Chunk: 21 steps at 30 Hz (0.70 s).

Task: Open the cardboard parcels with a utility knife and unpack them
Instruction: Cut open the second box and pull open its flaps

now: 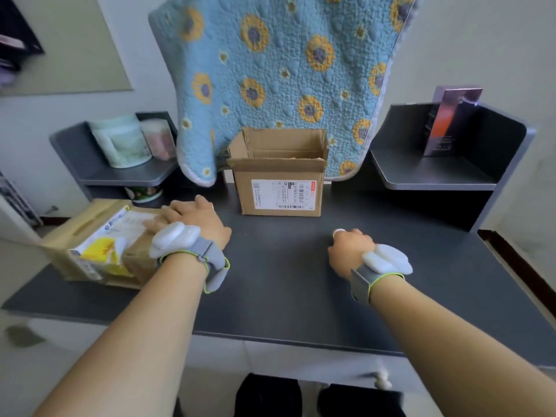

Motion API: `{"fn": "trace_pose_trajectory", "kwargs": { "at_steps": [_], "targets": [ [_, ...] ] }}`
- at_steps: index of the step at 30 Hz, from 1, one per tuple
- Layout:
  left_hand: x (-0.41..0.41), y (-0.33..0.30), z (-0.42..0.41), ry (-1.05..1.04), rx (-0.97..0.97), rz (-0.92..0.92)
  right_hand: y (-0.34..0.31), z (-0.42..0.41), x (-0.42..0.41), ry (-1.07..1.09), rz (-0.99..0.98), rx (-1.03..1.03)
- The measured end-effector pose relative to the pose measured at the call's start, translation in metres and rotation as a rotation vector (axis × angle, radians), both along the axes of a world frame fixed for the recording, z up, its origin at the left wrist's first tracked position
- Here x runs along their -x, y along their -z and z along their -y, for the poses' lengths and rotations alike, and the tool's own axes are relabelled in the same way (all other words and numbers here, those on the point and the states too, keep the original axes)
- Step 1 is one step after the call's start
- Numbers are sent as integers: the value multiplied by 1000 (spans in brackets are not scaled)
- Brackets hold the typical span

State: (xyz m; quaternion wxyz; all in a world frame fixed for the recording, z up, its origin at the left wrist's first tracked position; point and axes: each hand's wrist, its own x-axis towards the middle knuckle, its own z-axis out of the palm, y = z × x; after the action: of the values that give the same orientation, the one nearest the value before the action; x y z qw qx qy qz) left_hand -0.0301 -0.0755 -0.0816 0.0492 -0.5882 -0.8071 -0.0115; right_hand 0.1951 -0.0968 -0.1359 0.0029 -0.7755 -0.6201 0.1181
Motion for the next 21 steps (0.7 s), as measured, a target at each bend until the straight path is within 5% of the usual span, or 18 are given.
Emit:
{"fn": "trace_pose_trajectory", "kwargs": {
  "at_steps": [5,11,16,21],
  "targets": [
    [-20,3,8,116,-2,27,-2,0,1,-96,37,73],
    [-49,6,15,497,-92,165,-10,7,4,-261,60,-23],
    [-51,-11,9,749,-7,432,-9,6,-2,-280,65,-98],
    [-46,-24,-8,689,167,209,-7,1,-10,-218,-42,-214]
  ]
}}
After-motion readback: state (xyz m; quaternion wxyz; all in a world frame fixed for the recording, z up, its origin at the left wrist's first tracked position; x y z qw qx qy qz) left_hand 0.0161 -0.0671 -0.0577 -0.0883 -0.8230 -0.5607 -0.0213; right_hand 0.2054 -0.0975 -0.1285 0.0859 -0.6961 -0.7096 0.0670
